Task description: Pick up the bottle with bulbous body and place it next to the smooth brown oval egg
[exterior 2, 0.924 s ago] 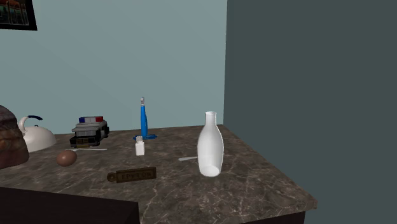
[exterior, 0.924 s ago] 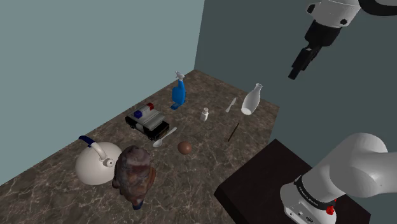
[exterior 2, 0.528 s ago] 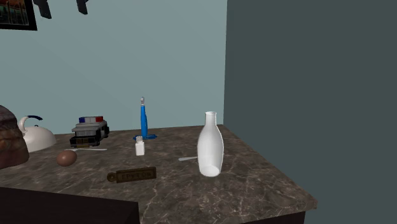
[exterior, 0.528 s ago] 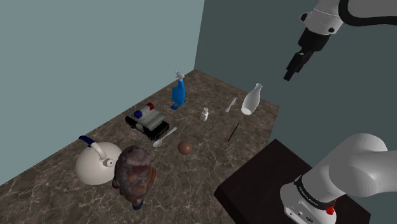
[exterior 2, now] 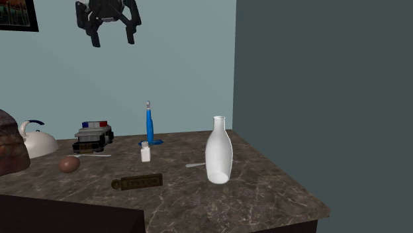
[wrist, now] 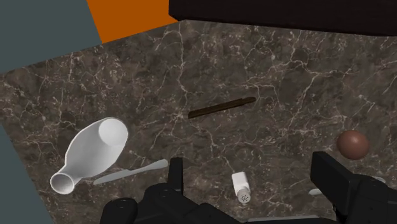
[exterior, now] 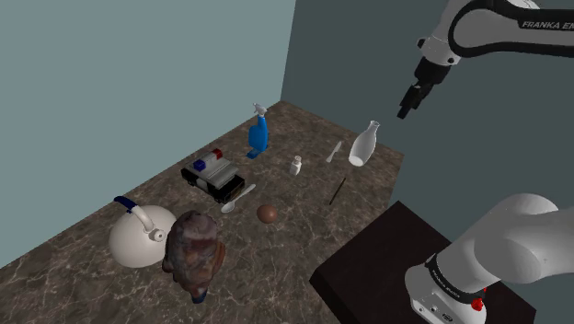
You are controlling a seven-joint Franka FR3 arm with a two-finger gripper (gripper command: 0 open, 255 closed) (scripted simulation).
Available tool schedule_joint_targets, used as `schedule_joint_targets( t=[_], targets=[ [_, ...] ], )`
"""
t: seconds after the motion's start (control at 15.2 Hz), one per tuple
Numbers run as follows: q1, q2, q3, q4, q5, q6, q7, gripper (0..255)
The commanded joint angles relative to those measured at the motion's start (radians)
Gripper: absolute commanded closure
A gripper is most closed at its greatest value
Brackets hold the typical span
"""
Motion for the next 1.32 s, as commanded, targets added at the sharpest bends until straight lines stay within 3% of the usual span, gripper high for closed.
schedule_joint_targets(
  t=[0.0,0.59,0.99,1.25],
  targets=[
    [-0.004,0.051,-0.034,0.006,-0.003,0.052,-0.030,0],
    [-0.012,0.343,-0.190,0.102,0.055,0.261,-0.202,0],
    [-0.027,0.578,-0.265,0.226,0.184,0.356,-0.356,0],
    [-0.066,0.745,-0.281,0.337,0.298,0.387,-0.464,0]
  ],
)
